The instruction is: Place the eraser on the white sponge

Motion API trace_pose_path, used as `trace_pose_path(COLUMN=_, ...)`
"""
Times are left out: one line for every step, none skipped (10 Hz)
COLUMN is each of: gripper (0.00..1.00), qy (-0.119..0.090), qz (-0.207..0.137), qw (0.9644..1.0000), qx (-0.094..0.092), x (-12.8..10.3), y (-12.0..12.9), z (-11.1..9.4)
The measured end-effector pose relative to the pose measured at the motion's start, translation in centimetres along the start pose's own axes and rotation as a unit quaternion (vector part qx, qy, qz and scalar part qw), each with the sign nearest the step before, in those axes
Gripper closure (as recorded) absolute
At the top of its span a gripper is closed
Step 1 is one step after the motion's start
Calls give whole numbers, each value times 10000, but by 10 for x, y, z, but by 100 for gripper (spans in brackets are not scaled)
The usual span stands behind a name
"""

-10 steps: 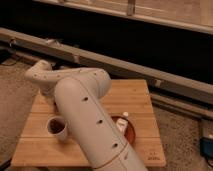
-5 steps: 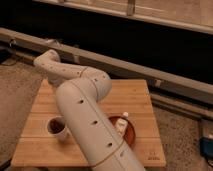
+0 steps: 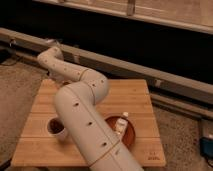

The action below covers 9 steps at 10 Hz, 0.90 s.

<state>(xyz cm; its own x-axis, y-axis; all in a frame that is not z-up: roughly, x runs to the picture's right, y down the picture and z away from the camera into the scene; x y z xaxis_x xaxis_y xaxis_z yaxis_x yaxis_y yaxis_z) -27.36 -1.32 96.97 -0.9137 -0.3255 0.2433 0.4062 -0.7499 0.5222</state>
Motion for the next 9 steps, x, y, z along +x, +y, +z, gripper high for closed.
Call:
trace_pose_path(gripper=100, qy=-17, qz=51, qw=10000, qx=-5, x=0, y=3, z=3)
trace_pose_path(gripper=97, qy=-23, qz=94, qw=10000, qx=-12, x=1, y=5, z=6)
trace_pose_path(gripper=86, qy=-25, qz=185, qw=9998, qx=-43, x=1, y=9, z=8)
trace_pose_path(gripper=76, qy=-48, qz=261, qw=9996, qx=-85, x=0, y=11, z=10)
trace_pose_path(gripper=68, qy=-35, qz=310, qw=9994, qx=-153, x=1, y=12, z=10)
trace_pose_path(gripper=56, qy=-14, qz=363, qw=9990, qx=-247, x=3, y=14, z=9)
trace_pose_path(gripper=46, qy=3, qz=383, qw=9988, qx=-300, x=4, y=16, z=6)
trace_pose_path(gripper=38, qy=12, qz=392, qw=9987, qx=-331, x=5, y=17, z=5)
trace_pose_path(gripper=28, qy=16, qz=400, qw=9985, qx=-362, x=5, y=17, z=4)
